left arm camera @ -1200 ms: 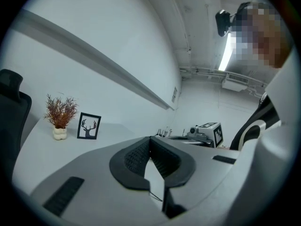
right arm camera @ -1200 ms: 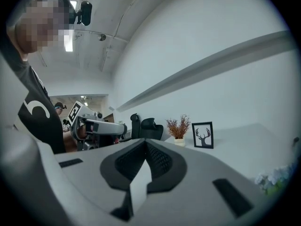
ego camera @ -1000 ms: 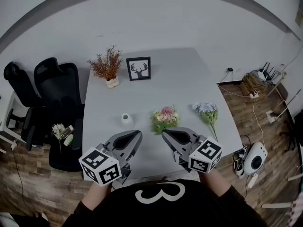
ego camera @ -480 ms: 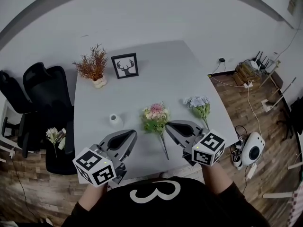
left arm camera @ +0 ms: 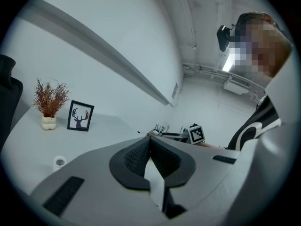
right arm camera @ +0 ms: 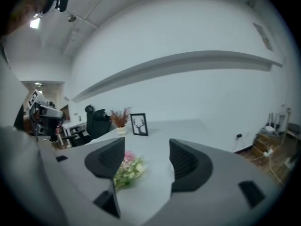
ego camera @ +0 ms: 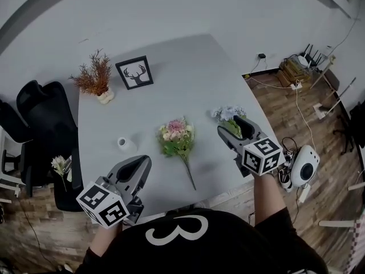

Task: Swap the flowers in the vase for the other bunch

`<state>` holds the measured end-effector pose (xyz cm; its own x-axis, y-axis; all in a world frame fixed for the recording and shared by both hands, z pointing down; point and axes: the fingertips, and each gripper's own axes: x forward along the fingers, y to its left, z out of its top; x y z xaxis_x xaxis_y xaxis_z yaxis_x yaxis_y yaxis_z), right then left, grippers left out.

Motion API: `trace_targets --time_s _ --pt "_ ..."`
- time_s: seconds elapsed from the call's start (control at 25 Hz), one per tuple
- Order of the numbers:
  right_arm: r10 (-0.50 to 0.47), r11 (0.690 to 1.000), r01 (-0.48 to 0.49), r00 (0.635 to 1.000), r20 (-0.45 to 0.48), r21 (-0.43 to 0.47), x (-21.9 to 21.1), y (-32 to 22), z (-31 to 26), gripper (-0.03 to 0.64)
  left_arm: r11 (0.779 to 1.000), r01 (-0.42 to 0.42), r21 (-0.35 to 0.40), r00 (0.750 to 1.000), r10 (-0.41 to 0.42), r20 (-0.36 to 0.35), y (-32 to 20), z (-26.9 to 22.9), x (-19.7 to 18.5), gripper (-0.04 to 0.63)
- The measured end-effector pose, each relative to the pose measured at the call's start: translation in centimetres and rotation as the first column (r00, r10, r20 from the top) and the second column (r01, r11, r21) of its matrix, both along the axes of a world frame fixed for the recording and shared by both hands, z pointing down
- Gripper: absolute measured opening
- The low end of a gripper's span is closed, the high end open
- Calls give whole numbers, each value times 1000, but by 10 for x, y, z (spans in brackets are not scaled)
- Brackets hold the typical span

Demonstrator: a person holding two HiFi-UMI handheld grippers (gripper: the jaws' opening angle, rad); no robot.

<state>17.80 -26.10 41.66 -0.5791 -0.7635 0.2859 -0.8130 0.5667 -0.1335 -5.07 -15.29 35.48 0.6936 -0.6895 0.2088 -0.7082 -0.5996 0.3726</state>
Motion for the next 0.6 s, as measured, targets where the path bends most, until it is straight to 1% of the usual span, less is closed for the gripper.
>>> trace_targets --time_s 0.08,0.16,0.24,0.32,0.36,0.6 --pt "79 997 -79 997 -18 -25 24 -18 18 321 999 20 -40 1000 -19 23 -6 10 -2 9" --pt "127 990 -131 989 -68 -50 44 -34 38 371 997 35 -71 999 -33 22 -12 18 -3 11" --pt "147 984 -158 981 -130 -84 58 -47 57 435 995 43 -85 999 -41 22 -15 21 -2 10" --pt "151 977 -174 973 -175 -125 67 -60 77 475 995 51 -89 998 -48 35 -19 23 -3 10" --pt "153 972 -183 970 -190 -147 70 -66 86 490 994 56 -90 998 -53 40 -21 24 -3 11" --pt "157 933 -236 945 -286 -270 85 -102 138 504 988 98 -119 995 -94 40 -33 33 -11 11"
